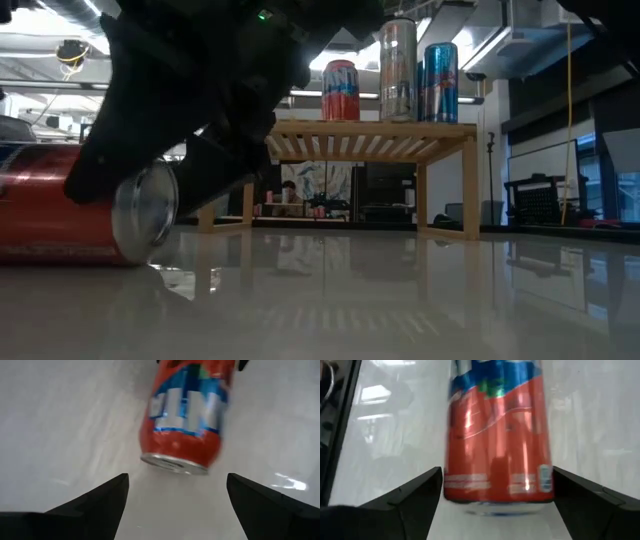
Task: Place canned beverage on shelf
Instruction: Put the red soda can on the shelf aligned with the other red soda can
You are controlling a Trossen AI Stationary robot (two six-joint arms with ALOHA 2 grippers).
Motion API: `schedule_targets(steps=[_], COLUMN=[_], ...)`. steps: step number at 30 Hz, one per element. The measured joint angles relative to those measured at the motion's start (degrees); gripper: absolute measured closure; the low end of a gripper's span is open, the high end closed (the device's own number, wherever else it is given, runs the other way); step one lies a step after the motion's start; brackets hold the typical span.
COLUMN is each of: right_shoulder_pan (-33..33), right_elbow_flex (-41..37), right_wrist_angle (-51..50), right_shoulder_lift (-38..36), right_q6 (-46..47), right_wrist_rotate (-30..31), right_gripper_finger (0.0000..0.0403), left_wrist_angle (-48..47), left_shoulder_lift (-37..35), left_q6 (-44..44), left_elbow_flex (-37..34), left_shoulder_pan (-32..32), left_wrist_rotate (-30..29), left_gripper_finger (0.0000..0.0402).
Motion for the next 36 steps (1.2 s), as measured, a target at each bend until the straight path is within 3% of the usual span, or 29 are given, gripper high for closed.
schedule_targets(steps=[9, 20, 26, 31, 36], right_shoulder_pan=[-0.11, -0.06, 0.15, 0.38, 0.34], right_elbow_flex=[0.0, 1.76, 1.74, 1.73, 1.38], right_wrist_angle=[2.25, 8.42, 5.86, 5.47, 5.27], right_shoulder_lift=[-1.12, 0.04, 1.67, 1.7, 1.65], right_q6=[2.13, -0.61, -0.69, -1.0, -1.93], right_wrist_rotate=[1.49, 6.93, 3.57, 4.7, 4.27], right_gripper_finger=[0.0052, 0.0053, 0.0086, 0.012, 0.0126], left_wrist_angle=[2.71, 11.46, 12.61, 12.74, 12.38], left_shoulder_lift=[6.1, 6.5, 6.48, 6.48, 4.54], left_q6=[3.85, 11.35, 11.68, 12.99, 14.54], left_elbow_flex=[0.0, 0.0, 0.0, 0.0, 0.0], left_shoulder_pan=[3.26, 6.83, 7.95, 8.34, 9.26], left_wrist_rotate=[0.26, 0.81, 1.23, 1.24, 3.58], left_gripper_finger=[0.0075, 0.0075, 0.0075, 0.0075, 0.0075])
